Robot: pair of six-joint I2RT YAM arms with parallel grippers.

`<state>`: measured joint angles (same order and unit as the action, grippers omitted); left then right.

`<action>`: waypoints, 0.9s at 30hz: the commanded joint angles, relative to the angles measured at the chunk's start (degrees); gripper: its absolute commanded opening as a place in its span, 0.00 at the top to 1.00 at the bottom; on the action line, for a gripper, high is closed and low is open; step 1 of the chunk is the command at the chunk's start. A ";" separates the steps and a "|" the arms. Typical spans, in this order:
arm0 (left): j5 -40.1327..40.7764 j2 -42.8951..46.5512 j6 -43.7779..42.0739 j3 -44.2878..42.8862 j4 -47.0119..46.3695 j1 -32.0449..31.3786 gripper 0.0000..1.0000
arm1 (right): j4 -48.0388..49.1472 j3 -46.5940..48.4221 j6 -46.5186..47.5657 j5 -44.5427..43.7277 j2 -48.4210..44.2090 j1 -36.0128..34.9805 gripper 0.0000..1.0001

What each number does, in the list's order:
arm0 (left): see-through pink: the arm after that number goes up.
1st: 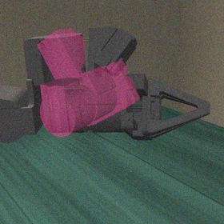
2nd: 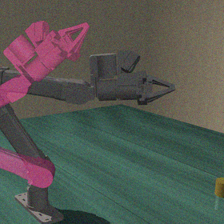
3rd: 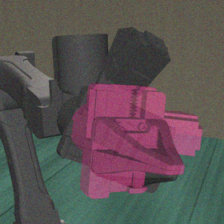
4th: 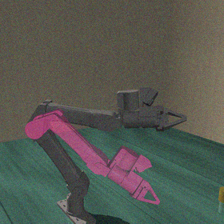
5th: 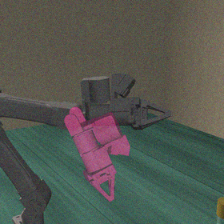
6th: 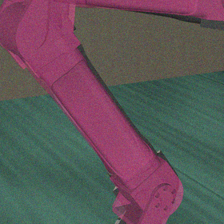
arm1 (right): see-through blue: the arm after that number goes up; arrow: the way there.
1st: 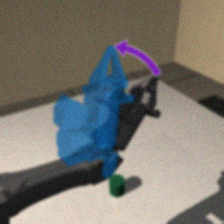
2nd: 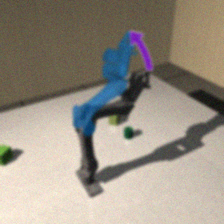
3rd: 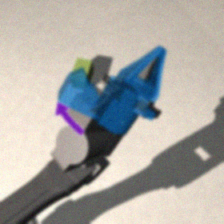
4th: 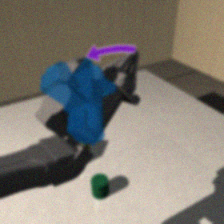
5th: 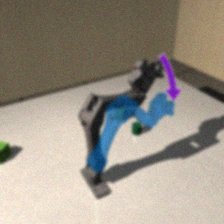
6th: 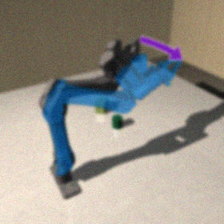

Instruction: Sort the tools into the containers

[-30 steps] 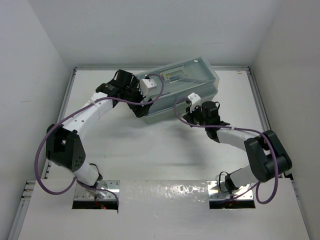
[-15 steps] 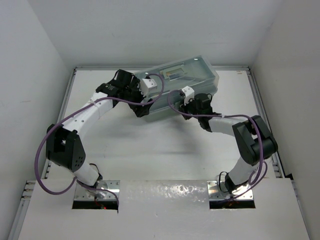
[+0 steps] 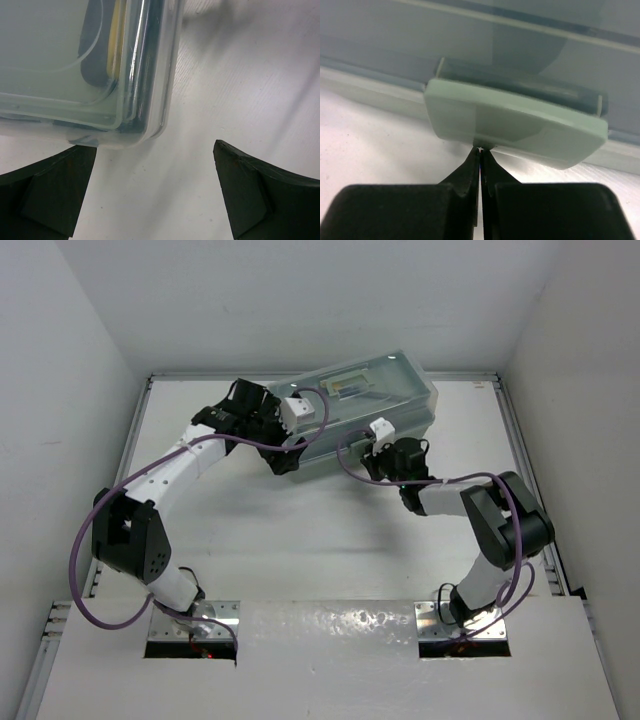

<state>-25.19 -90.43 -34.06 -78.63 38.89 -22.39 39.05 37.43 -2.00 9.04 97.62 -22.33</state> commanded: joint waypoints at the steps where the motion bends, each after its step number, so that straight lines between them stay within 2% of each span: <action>1: -4.86 2.45 -0.66 -1.43 -2.42 0.33 0.00 | 8.15 -2.53 0.15 1.42 -2.70 -0.09 1.00; 6: -6.62 2.28 1.45 -7.48 -3.02 1.82 0.00 | 7.10 -7.54 0.94 1.86 -7.18 -0.09 1.00; 12: -4.96 -1.93 15.85 -15.65 -15.75 6.83 0.02 | 4.46 -10.44 0.86 1.77 -11.22 -0.09 1.00; 15: -3.55 -12.70 23.76 -23.98 -19.20 9.99 0.09 | 3.41 -11.59 0.24 1.77 -12.54 -0.09 1.00; 17: -3.72 -17.91 28.16 -31.97 -19.56 11.40 0.09 | 3.75 -13.07 -0.11 1.16 -13.33 -0.09 1.00; 18: -4.51 -23.68 29.13 -35.16 -19.12 11.67 0.09 | 4.02 -13.52 -0.20 0.72 -14.03 -0.17 1.00; 21: -12.49 -34.23 31.77 -46.50 -15.79 11.85 0.06 | 2.97 -13.53 0.07 -0.42 -14.22 -0.09 1.00; 23: -17.34 -37.43 33.53 -49.59 -16.04 11.67 0.02 | 1.04 -12.21 0.85 0.01 -14.04 -0.09 1.00; 27: -17.97 -37.98 32.05 -45.74 -19.99 10.97 0.00 | -0.02 -10.80 1.03 0.98 -13.60 -0.09 1.00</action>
<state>-40.18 -130.87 -1.50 -124.66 20.43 -10.24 38.59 23.97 -1.52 9.17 84.86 -22.33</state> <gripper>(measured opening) 0.998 0.001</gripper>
